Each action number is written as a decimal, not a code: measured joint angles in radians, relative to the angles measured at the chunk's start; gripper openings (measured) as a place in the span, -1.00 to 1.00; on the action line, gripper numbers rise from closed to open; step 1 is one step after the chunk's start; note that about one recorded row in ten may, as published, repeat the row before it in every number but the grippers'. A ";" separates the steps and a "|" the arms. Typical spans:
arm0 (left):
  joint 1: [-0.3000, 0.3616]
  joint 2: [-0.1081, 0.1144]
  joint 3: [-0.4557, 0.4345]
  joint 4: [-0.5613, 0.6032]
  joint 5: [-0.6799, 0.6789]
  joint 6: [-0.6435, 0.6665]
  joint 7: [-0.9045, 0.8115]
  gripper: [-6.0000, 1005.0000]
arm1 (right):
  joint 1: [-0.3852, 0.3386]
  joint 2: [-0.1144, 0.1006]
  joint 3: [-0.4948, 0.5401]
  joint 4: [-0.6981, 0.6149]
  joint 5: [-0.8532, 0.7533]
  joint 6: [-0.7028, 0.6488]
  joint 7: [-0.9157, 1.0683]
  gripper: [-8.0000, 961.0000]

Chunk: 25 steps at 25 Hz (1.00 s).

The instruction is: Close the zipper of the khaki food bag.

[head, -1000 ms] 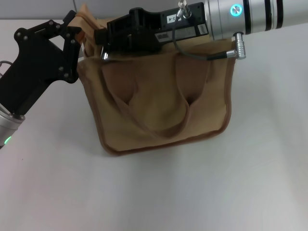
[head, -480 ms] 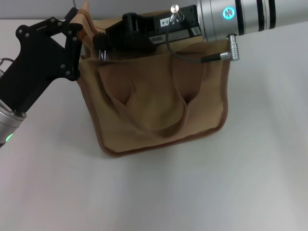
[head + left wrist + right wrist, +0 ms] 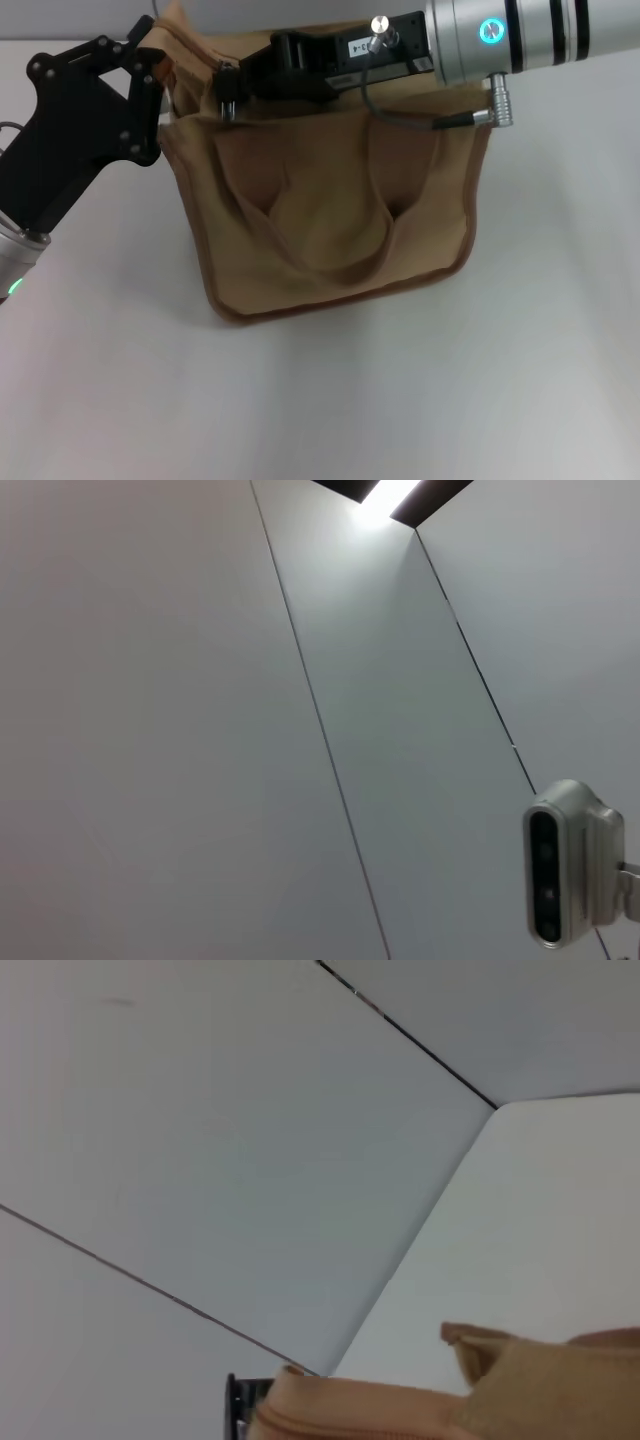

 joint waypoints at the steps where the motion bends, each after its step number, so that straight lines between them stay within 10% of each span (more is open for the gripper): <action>1: 0.002 0.000 -0.004 -0.001 -0.001 0.000 0.000 -0.96 | -0.003 0.000 0.000 -0.001 0.000 0.002 -0.004 -0.96; 25: 0.002 0.006 -0.108 -0.019 -0.001 -0.123 -0.036 -0.96 | -0.171 -0.017 0.013 -0.162 -0.038 0.017 -0.021 -0.97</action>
